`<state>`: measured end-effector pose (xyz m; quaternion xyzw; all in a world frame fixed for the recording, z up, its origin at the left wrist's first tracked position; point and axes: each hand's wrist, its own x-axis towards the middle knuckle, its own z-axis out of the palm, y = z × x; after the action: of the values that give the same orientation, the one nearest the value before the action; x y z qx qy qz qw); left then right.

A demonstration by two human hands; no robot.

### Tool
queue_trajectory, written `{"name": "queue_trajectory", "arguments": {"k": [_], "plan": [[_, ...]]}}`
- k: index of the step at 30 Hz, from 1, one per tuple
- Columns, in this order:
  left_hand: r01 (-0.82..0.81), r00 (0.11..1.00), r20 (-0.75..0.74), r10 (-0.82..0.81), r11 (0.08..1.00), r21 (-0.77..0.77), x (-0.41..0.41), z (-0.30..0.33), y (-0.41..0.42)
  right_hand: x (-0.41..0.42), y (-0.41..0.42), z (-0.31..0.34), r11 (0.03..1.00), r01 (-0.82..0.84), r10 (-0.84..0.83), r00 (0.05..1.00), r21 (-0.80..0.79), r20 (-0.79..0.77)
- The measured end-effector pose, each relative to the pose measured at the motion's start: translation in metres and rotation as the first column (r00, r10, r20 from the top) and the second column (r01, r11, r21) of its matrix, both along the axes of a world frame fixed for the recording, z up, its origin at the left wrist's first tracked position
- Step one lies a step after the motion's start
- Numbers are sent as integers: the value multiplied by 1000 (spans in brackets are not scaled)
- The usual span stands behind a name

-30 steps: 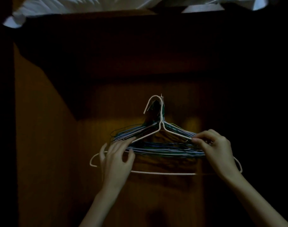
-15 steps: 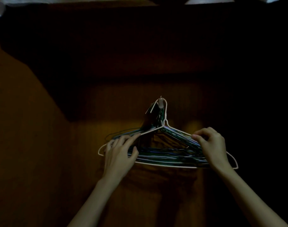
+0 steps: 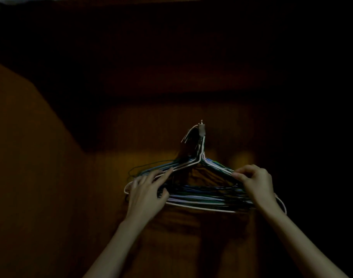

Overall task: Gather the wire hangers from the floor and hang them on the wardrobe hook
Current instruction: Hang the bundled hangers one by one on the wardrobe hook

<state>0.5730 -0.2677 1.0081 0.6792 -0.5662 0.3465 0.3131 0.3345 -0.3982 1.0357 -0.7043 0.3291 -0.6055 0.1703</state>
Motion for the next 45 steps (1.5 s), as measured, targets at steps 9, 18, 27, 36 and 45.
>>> {"name": "queue_trajectory", "arguments": {"k": [9, 18, 27, 36, 45], "plan": [[40, 995, -94, -31, 995, 96, -4, -2, 2, -5, 6, -2, 1000, 30, -30, 999, -2, -29], [255, 918, -305, -253, 966, -33, -16, 2, 15, -12, 19, -4, 991, 109, -123, 967, -75, -224], [145, 973, -178, -150, 989, -42, -33, -19, 27, -32, 37, -28, 947, 220, -314, 781, -234, -540], [305, 947, -149, -285, 942, 138, -72, -21, 6, -78, 77, -44, 864, 401, -486, 510, -304, -710], [647, 761, -79, -644, 745, 162, -161, -34, -2, -156, 156, -47, 740, 608, -569, 337, -288, -750]]}}
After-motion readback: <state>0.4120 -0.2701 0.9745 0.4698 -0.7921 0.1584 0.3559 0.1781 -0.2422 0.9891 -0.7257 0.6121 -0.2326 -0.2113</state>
